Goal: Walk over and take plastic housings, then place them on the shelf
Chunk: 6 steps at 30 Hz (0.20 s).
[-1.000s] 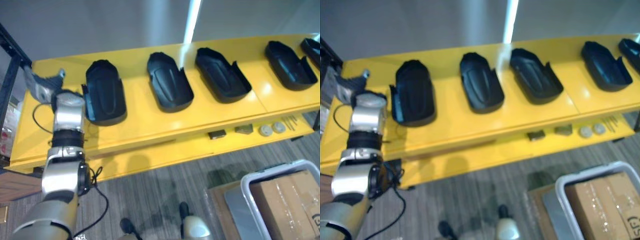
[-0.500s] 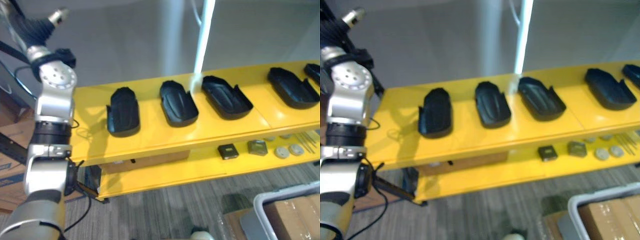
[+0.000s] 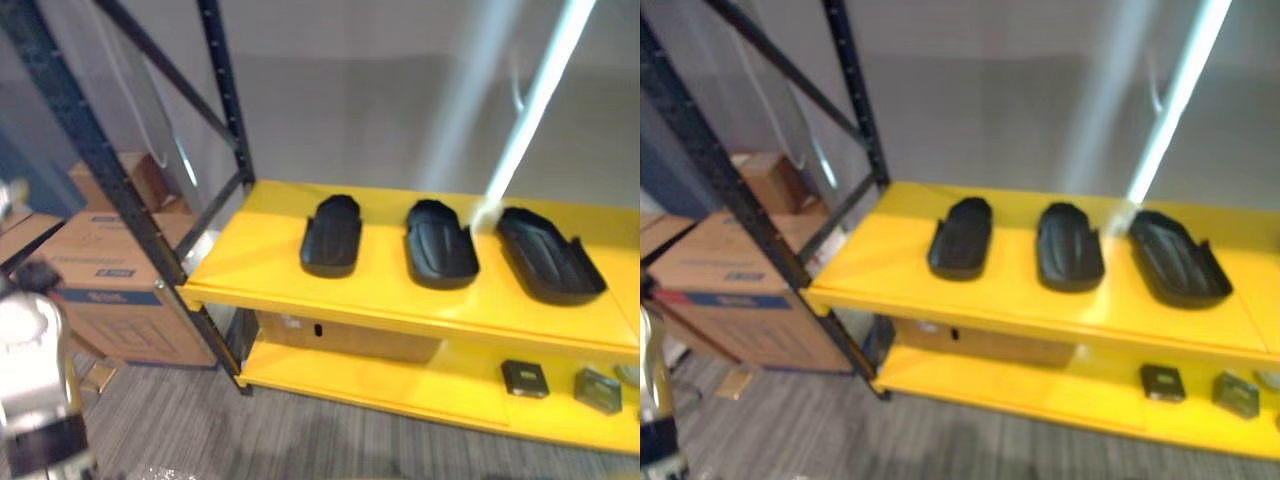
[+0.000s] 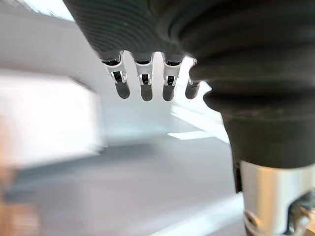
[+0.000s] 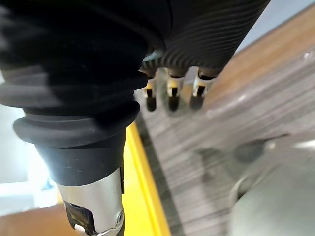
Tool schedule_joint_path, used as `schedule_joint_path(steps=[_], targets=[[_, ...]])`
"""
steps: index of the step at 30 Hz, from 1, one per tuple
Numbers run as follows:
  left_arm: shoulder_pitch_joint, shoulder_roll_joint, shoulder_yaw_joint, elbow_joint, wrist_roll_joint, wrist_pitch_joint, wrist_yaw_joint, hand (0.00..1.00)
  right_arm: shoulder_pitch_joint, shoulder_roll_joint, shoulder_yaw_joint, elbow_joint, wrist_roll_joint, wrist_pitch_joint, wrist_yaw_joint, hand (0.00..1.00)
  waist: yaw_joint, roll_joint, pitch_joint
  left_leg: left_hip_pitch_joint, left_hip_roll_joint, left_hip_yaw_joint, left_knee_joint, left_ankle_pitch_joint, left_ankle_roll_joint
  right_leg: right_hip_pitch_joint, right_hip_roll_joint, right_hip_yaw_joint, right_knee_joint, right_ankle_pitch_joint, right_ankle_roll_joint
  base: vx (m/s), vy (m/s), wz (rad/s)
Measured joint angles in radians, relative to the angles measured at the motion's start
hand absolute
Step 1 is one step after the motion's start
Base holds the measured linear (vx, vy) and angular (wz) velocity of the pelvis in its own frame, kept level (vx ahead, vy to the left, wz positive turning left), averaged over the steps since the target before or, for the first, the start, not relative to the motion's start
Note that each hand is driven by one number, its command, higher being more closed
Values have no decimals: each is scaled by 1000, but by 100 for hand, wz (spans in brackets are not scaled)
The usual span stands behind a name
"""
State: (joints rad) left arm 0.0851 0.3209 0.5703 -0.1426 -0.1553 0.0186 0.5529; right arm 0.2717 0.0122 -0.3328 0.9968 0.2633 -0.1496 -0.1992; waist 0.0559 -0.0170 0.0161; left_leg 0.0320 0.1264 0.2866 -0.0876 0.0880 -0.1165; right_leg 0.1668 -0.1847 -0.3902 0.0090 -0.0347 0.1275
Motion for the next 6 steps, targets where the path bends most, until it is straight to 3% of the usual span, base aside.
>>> schedule_joint_path(steps=[6], targets=[[97,-164,-36,298,-7,5,-47,0,-56,4,-9,-1,44,72,3,0,0,10,5,5,-14,-6,0,-4,6,14,-12,-19,2,-9,9,-6,12,5]])
